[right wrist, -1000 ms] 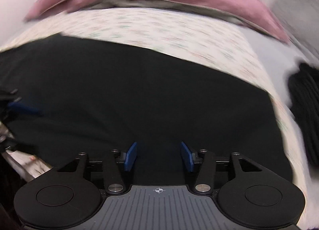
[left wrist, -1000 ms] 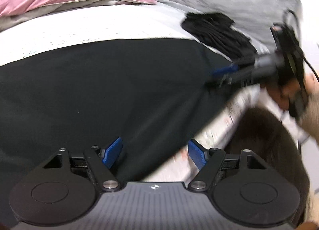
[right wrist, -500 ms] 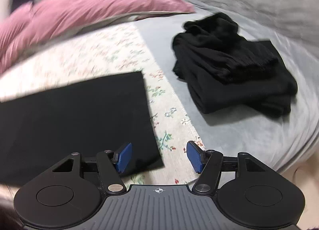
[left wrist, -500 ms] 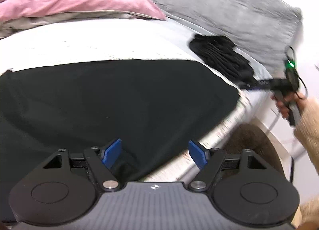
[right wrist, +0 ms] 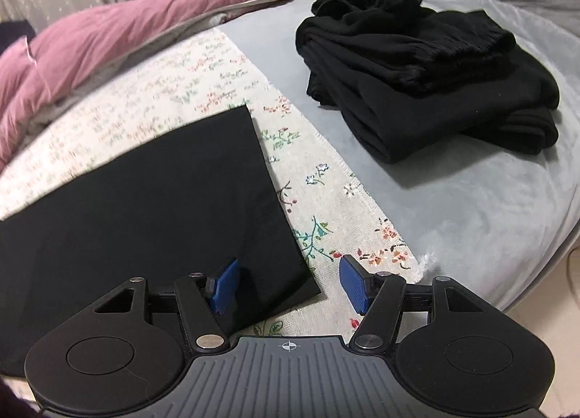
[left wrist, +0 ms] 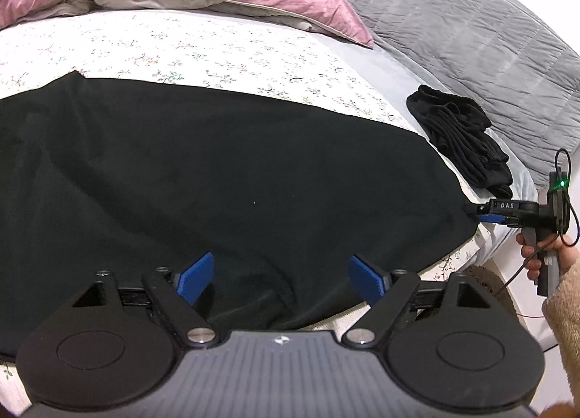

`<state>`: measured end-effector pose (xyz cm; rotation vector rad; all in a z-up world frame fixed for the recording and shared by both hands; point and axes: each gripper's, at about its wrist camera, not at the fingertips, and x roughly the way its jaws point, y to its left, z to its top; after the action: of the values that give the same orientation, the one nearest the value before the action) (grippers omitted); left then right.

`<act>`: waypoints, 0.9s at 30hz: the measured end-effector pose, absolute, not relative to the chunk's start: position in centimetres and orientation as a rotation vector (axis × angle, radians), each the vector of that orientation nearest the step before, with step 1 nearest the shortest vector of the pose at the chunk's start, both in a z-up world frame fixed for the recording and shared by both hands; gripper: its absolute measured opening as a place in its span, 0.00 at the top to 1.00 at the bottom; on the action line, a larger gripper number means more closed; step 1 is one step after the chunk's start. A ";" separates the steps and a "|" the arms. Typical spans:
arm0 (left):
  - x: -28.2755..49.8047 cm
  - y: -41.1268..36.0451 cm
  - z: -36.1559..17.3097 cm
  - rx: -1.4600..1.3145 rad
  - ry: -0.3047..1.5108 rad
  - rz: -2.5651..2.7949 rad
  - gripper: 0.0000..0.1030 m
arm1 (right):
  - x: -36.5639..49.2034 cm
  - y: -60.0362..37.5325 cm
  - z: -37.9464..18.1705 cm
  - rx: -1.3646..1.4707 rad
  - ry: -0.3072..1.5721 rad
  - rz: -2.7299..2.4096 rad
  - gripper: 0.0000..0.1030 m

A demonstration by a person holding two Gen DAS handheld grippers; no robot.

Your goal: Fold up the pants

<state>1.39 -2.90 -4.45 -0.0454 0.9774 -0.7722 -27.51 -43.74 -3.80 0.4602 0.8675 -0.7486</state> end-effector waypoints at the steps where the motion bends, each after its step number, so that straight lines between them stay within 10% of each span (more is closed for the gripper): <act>1: 1.4 -2.9 -4.5 -0.047 0.980 -0.769 0.01 | -27.3 -43.4 -3.9 0.435 0.878 -0.752 0.40; 7: 2.1 -3.1 -5.0 -0.085 1.005 -0.756 0.00 | -26.4 -42.3 -4.1 0.384 0.916 -0.726 0.55; 12: 2.8 -2.6 -5.4 -0.136 1.042 -0.747 0.00 | -25.8 -42.0 -3.6 0.399 0.918 -0.680 0.89; 27: 6.4 -3.0 -6.8 -0.479 1.159 -0.801 0.03 | -13.2 -28.3 -1.1 0.098 0.884 -0.250 0.90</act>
<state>6.42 -2.97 -6.82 -0.4794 1.1594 -0.8009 -13.16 -28.35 -1.15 0.0976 0.8838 -0.2500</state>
